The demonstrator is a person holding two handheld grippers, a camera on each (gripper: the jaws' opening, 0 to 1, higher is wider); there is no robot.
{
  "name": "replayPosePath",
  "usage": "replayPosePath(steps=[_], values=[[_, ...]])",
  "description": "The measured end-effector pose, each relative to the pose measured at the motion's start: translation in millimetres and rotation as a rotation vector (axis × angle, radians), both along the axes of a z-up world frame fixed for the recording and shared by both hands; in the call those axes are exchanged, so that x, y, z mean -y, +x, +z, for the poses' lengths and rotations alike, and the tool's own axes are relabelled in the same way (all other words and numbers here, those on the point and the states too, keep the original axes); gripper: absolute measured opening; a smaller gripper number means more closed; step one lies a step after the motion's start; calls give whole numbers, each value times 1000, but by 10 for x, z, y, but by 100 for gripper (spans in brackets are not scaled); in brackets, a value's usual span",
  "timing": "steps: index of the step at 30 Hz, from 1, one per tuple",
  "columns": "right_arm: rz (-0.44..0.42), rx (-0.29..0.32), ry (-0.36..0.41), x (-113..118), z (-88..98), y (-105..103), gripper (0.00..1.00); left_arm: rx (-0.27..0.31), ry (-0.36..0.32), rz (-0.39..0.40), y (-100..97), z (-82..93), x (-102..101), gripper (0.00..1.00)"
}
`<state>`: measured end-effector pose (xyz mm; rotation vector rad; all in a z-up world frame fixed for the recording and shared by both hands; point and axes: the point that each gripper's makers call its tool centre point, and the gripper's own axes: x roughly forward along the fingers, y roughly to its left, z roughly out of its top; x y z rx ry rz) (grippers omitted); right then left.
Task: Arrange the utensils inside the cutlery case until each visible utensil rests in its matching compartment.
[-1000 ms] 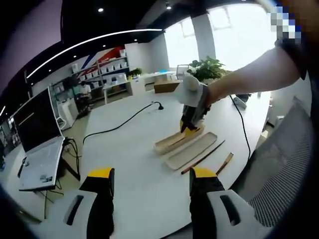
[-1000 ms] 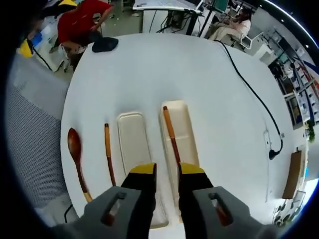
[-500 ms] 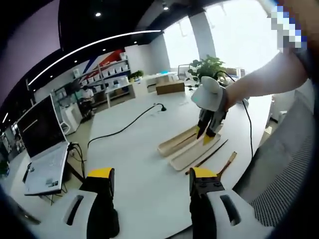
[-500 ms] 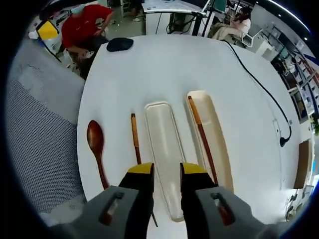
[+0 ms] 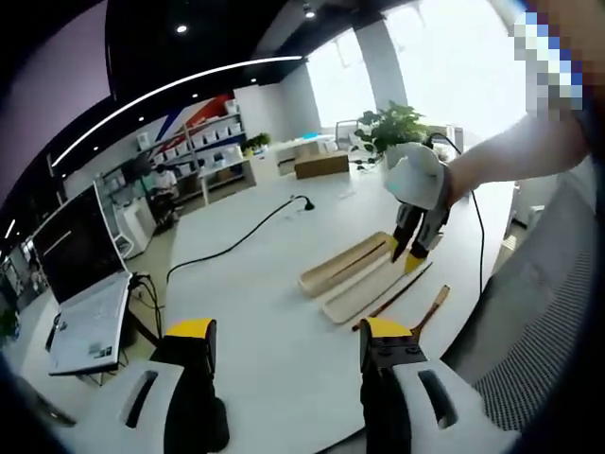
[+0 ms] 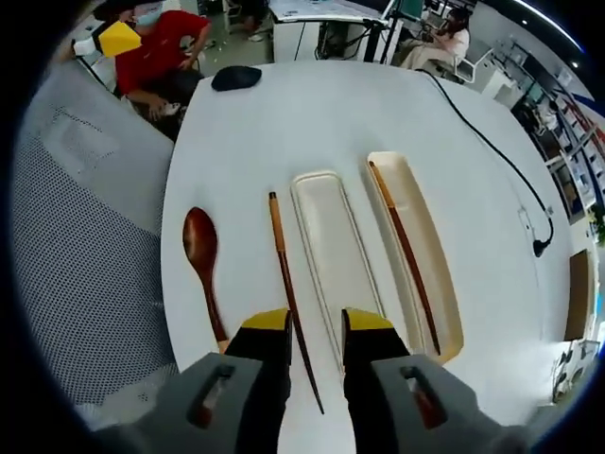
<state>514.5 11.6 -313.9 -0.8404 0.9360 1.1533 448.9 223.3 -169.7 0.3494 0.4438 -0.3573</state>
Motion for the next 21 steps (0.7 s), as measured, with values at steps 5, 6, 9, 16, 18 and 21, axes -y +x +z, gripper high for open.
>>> replayPosePath(steps=[5, 6, 9, 16, 18, 21], values=[[-3, -17, -1, 32, -43, -108, 18, -3, -10, 9, 7, 0, -9, 64], [-3, -18, -3, 43, -49, -129, 18, -10, -11, 12, 2, -13, -12, 64], [2, -23, -7, 78, -61, -181, 18, -9, 2, 6, -7, -14, 15, 64], [-1, -30, -23, 153, -84, -237, 18, -18, -5, 7, -6, -31, 10, 65], [0, -35, -17, 149, -74, -255, 19, -10, -4, 14, 4, -11, -6, 65], [-4, -37, -28, 171, -79, -242, 18, -13, -7, 18, 3, -20, -14, 66]])
